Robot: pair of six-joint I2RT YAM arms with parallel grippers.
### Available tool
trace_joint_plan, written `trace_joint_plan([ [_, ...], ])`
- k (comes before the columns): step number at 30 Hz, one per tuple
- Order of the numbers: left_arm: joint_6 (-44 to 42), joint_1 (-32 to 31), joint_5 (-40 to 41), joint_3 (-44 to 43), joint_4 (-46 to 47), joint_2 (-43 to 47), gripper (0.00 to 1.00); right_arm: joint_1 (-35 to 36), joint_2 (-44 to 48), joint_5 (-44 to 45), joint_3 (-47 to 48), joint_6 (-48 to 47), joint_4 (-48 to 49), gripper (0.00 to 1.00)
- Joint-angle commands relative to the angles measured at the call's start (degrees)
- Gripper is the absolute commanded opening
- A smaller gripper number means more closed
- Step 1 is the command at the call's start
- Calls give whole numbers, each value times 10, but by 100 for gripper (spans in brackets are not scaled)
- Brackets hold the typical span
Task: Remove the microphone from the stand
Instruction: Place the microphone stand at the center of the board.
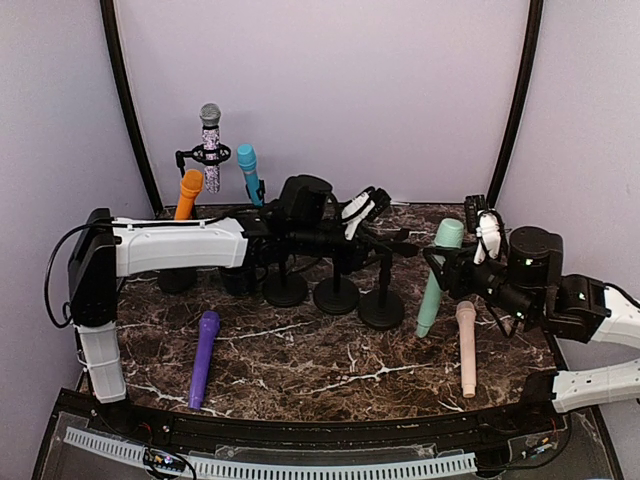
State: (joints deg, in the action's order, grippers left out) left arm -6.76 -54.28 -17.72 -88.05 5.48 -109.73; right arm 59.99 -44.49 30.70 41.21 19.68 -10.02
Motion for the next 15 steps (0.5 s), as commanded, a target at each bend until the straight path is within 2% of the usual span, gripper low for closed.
trace_joint_plan([
  [1,-42,-3,62,-69,17,-24,0,-2,10,-3,-14,24,11,0],
  [7,-55,0,78,-131,-6,-63,0,-2,6,-6,-22,34,12,0],
  [9,-52,1,78,-134,-10,-69,8,-2,7,-5,-26,37,14,0],
  [11,-47,1,76,-134,-12,-72,20,-2,9,-3,-30,39,15,0],
  [12,-44,1,75,-133,-12,-72,34,-2,10,-4,-32,40,15,0],
  [13,-42,1,75,-133,-13,-73,41,-2,10,-3,-33,40,15,0],
  [14,-40,1,72,-133,-13,-73,53,-2,10,-3,-33,42,14,0],
  [15,-38,1,70,-134,-13,-73,57,-2,9,-2,-33,43,11,0],
])
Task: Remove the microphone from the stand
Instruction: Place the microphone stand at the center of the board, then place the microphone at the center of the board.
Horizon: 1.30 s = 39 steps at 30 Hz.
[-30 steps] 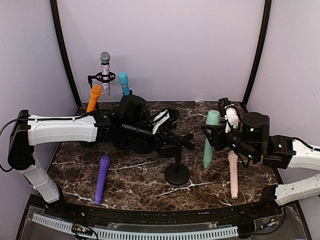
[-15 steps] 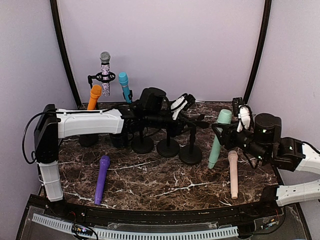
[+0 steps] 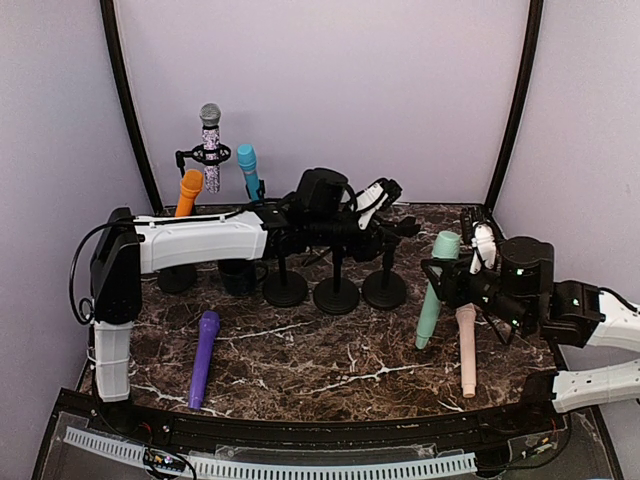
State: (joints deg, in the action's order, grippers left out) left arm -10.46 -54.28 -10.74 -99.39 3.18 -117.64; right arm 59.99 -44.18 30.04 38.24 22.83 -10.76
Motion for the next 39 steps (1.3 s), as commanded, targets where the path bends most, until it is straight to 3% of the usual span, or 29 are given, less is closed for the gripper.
trace_joint_plan([
  [1,1,1,-5,-21,11,7,66,-3,5,4,-2,14,16,0],
  [3,4,2,-13,-24,11,7,76,-2,4,6,1,21,8,0],
  [6,9,2,-24,-34,6,8,83,-2,7,8,3,40,-5,1],
  [16,39,2,-23,-6,-3,105,86,-15,-26,-8,39,159,-178,1],
  [20,86,19,-8,91,13,204,86,-54,-47,-67,30,195,-217,1],
  [24,141,55,-14,252,26,322,86,-102,-46,-122,0,206,-218,1],
  [32,164,150,-17,432,-106,527,87,-165,-70,-191,-30,214,-220,1],
  [39,156,235,-90,517,-184,604,88,-189,-106,-197,-47,221,-213,1],
])
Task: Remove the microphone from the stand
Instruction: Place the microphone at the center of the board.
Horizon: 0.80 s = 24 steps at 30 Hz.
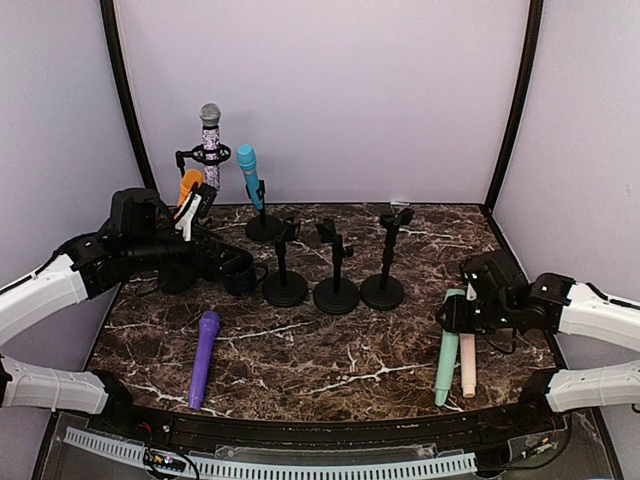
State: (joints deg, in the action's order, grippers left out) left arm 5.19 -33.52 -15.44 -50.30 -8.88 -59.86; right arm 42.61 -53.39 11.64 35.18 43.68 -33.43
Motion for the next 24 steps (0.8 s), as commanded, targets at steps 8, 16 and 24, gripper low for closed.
trace_joint_plan([
  [8,-29,96,-25,73,-64,27,88,-23,-64,7,-40,34,45,3],
  [16,-21,97,-11,81,-58,26,88,-26,-143,18,-44,58,92,8],
  [24,-19,97,6,86,-59,39,88,-26,-190,44,-40,77,95,13],
])
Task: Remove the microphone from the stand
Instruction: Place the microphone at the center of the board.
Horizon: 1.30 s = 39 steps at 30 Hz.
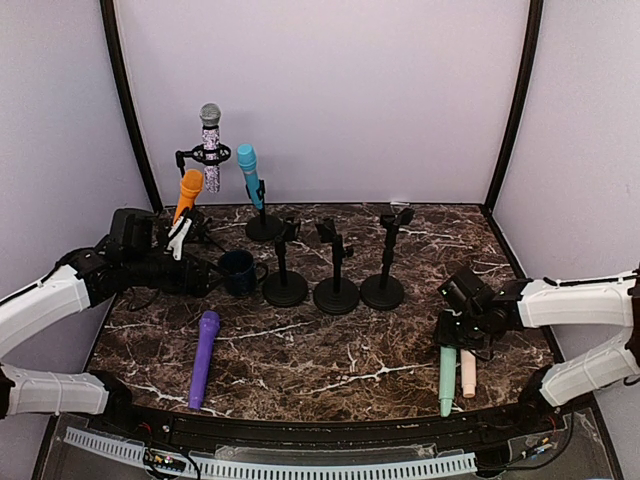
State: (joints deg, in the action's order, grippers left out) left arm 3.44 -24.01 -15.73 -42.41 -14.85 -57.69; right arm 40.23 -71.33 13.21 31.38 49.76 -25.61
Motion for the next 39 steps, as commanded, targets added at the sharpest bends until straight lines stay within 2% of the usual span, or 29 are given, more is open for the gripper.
trace_joint_plan([
  [1,-2,2,9,7,0,17,88,-2,-13,29,-2,17,18,14],
  [8,-1,2,8,7,-1,17,88,-2,-16,35,9,12,14,27],
  [39,3,2,-2,8,-7,37,88,-2,-21,28,25,-12,-1,58],
])
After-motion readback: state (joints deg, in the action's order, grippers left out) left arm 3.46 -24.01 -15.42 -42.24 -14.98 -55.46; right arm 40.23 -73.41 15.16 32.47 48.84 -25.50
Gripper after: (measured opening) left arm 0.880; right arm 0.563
